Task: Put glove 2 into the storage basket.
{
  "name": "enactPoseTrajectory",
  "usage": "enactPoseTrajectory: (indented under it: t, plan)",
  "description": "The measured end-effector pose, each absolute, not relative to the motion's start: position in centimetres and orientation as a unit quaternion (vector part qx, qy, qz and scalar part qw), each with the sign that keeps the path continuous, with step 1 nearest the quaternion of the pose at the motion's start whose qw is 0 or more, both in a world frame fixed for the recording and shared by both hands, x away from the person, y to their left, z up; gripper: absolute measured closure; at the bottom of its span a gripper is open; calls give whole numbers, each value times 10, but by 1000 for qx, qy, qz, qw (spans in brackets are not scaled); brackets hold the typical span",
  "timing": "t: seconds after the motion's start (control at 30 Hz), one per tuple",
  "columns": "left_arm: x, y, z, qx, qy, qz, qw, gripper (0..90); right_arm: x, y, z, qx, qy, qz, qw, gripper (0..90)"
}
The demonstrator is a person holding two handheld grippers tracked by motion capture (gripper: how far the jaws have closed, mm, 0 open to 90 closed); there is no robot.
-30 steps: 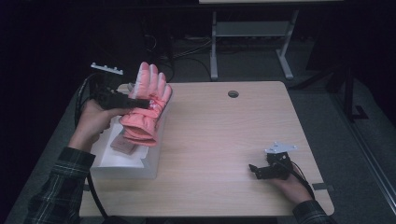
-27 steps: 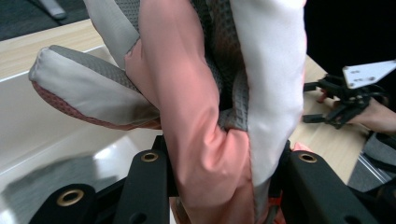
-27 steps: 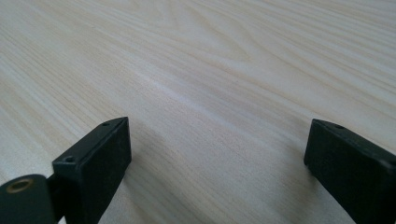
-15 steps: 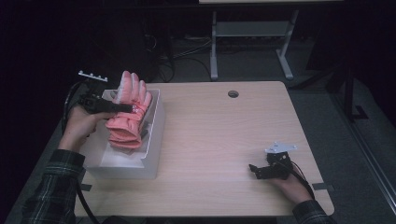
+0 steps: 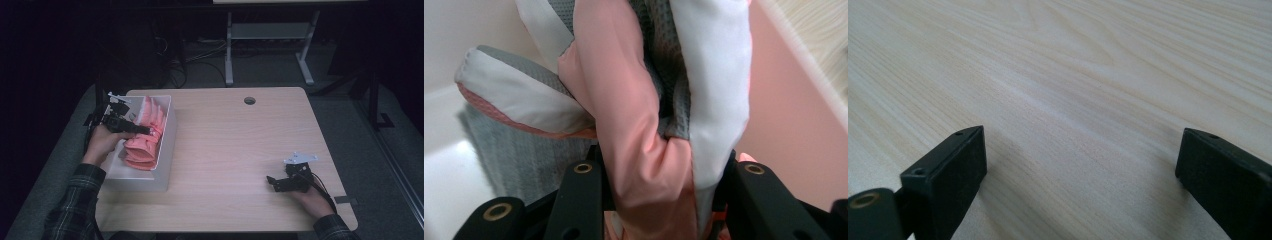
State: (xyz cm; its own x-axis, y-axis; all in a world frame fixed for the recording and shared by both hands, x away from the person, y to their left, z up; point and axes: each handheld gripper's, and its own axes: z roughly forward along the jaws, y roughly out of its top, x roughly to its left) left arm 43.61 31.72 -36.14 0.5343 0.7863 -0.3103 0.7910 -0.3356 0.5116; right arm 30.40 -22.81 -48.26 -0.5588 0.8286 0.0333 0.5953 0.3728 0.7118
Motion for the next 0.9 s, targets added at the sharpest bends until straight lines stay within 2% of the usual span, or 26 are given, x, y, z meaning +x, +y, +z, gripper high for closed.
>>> enactPoseTrajectory:
  t: [0.2, 0.37, 0.43, 0.53, 0.7, 0.9]
  plan:
    - [440, 306, -389, 825, 482, -20, 293, 612, 304, -228, -483, 439, 811, 348, 168, 56]
    - [441, 305, -400, 819, 487, -28, 302, 580, 304, -228, -483, 439, 811, 348, 168, 56]
    - [441, 306, -402, 818, 488, -30, 303, 538, 304, -228, -483, 439, 811, 348, 168, 56]
    - [440, 307, -400, 815, 493, -23, 305, 366, 304, -228, -483, 439, 811, 348, 168, 55]
    - [439, 310, -394, 813, 504, 12, 293, 160, 304, -228, -483, 440, 811, 348, 168, 54]
    - [436, 315, -378, 815, 502, 43, 286, 133, 304, -228, -483, 440, 811, 348, 168, 54]
